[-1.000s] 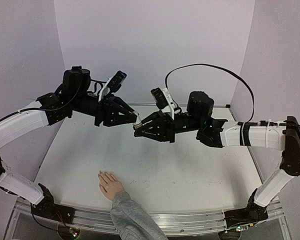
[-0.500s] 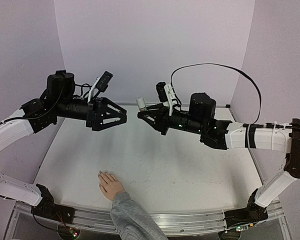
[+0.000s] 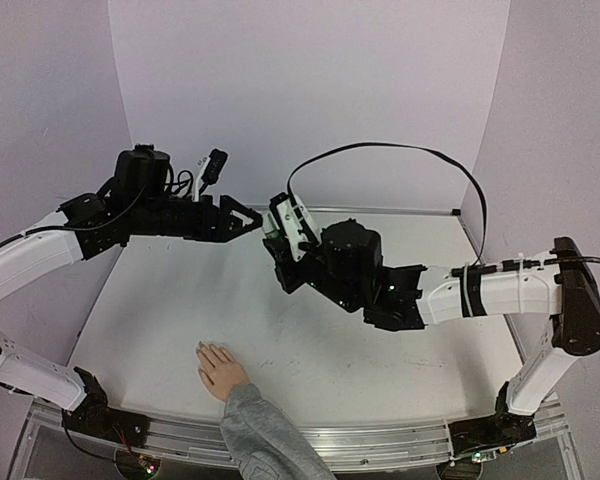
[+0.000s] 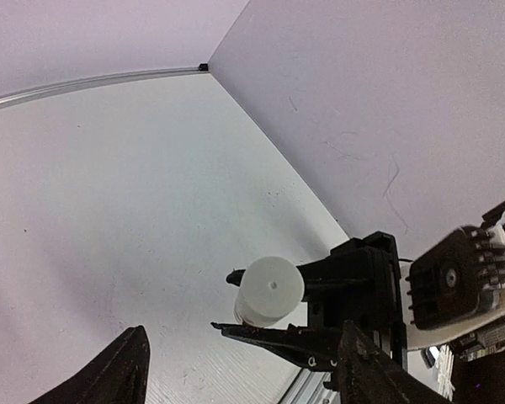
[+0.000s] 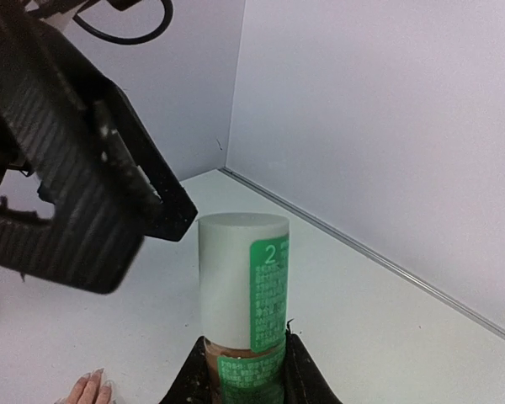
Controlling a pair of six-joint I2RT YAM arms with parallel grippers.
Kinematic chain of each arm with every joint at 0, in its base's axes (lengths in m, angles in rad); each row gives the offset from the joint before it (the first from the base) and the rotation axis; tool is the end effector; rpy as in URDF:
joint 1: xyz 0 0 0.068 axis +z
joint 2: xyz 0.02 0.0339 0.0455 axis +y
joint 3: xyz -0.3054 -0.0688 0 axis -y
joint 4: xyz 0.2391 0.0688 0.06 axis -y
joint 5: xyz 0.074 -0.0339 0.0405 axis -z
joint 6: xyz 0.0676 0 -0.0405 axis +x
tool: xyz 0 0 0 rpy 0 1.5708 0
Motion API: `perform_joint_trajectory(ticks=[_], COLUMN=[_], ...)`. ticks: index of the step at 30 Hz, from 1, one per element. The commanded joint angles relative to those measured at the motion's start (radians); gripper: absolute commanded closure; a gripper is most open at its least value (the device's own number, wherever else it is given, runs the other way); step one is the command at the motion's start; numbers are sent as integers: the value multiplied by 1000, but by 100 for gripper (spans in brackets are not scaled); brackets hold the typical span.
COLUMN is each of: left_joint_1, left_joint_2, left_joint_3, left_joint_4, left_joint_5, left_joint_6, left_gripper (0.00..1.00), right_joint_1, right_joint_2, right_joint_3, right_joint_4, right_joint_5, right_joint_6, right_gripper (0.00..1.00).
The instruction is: Paint the nails
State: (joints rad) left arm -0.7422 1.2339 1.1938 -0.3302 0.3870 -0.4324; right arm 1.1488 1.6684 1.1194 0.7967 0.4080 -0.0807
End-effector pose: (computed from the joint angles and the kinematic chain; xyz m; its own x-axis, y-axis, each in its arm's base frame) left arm 0.1948 -0.2133 0.4027 -0.6131 0.0358 -0.7892 0.6920 0.5063 -0.5147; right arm 0.1952 0.3694 0.3772 0.1549 0.1643 -0.9742 -0.6695 0.7425 0.0188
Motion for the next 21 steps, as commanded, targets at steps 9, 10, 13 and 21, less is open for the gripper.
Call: perform_joint_trajectory(ticks=[9,10,13,21], left_joint_1=[2,3,2,3], left_joint_2=[48,52,56,74], left_joint_3=[74,76,79,82], left_joint_4=[65,66,69,77], left_joint_5=[-24,-22,-16,38], left_joint_6=[-70,-69,-64,-57], left_gripper=[51,53,57,78], right_joint_1=[43,46,51,55], right_joint_2=[62,65,72,80], right_joint_3=[122,127,137,151], right_joint_4=[39,37,30,28], right_joint_5=[65,65,66,58], right_joint_6=[-72,-74,-76,-69], right_gripper=[100,100,100,100])
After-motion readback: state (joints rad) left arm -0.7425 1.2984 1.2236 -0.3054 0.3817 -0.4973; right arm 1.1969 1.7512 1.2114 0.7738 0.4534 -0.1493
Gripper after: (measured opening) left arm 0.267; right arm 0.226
